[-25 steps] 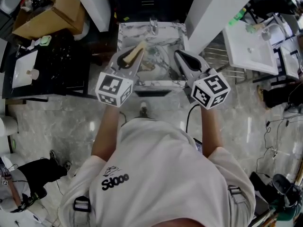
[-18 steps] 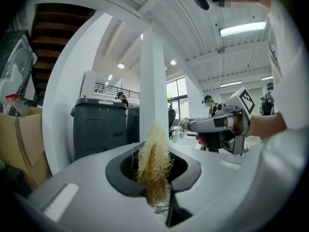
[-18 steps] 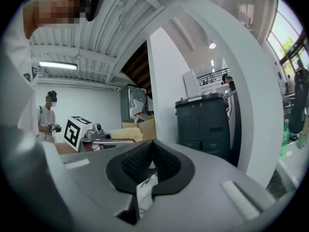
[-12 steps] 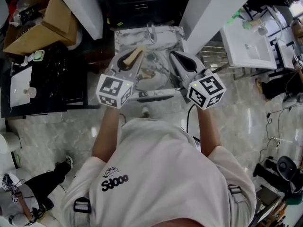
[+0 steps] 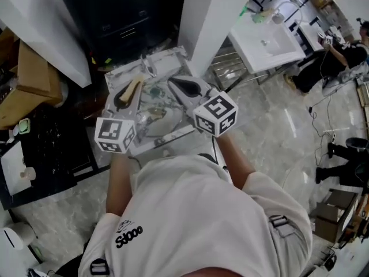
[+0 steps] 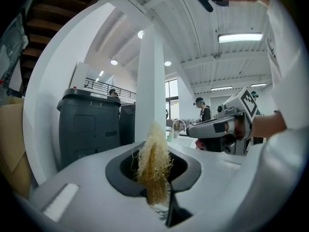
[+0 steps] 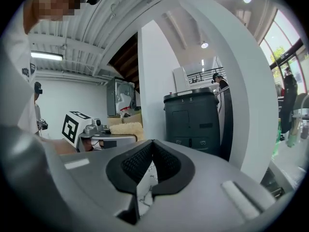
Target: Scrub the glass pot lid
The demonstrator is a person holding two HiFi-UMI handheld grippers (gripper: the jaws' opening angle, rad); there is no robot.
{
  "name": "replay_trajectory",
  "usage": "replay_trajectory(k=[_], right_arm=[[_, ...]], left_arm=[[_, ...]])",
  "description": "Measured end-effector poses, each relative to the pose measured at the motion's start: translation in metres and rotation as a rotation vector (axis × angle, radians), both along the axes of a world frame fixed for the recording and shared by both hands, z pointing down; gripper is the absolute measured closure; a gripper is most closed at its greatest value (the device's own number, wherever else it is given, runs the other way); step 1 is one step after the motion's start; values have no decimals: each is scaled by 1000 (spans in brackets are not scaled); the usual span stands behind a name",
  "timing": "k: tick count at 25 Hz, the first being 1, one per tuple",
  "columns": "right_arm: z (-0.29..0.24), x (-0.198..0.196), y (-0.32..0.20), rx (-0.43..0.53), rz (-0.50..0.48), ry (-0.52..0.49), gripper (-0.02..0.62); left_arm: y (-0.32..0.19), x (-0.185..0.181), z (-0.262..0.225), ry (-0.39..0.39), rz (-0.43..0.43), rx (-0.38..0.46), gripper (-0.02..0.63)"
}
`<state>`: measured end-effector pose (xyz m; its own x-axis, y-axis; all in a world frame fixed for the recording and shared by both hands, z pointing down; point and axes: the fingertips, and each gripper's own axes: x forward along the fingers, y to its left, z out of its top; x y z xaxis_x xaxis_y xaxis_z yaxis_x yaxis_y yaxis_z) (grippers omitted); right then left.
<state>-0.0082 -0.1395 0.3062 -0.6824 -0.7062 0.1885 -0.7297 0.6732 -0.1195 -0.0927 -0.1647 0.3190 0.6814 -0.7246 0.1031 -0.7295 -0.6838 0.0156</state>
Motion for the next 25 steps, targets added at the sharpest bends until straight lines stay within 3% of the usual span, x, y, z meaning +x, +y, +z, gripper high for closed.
replay_trajectory(k=[7,25], right_arm=[[-5,5,-13,26,75,53,592],[23,44,-16,-87,127,127,592]], left_arm=[[-18,8,5,3,52,-12,545],[-25,58,34,-1,113,-66,545]])
